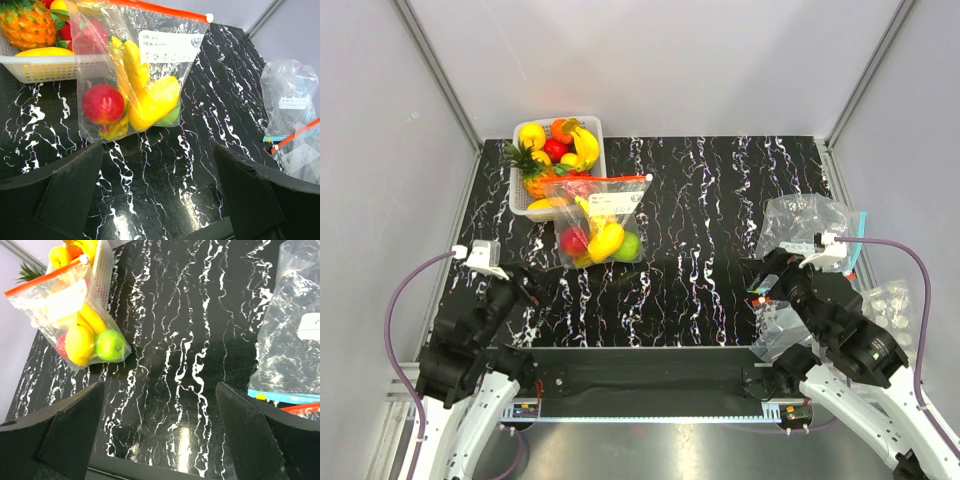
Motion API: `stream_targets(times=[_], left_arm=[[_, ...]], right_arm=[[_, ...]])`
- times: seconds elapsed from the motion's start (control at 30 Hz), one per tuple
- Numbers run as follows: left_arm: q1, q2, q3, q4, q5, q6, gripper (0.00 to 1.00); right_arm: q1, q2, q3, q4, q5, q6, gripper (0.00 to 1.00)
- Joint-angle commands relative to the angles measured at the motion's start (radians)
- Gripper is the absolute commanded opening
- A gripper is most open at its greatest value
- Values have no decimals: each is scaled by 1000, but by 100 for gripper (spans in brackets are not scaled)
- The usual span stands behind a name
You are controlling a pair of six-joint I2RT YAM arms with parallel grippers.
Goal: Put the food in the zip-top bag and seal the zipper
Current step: Reset both arms
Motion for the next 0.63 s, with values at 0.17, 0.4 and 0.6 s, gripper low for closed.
stream_targets(times=[0.17,0.4,0.6], left_arm=[[3,-10,-3,40,24,9,99],[1,-23,-8,38,16,1,99],[1,-21,-6,38,26,0,99]], right_arm=[[-2,8,20,-15,34,30,100],[-2,-10,5,-6,37,42,100],[-2,-1,10,-9,41,47,100]])
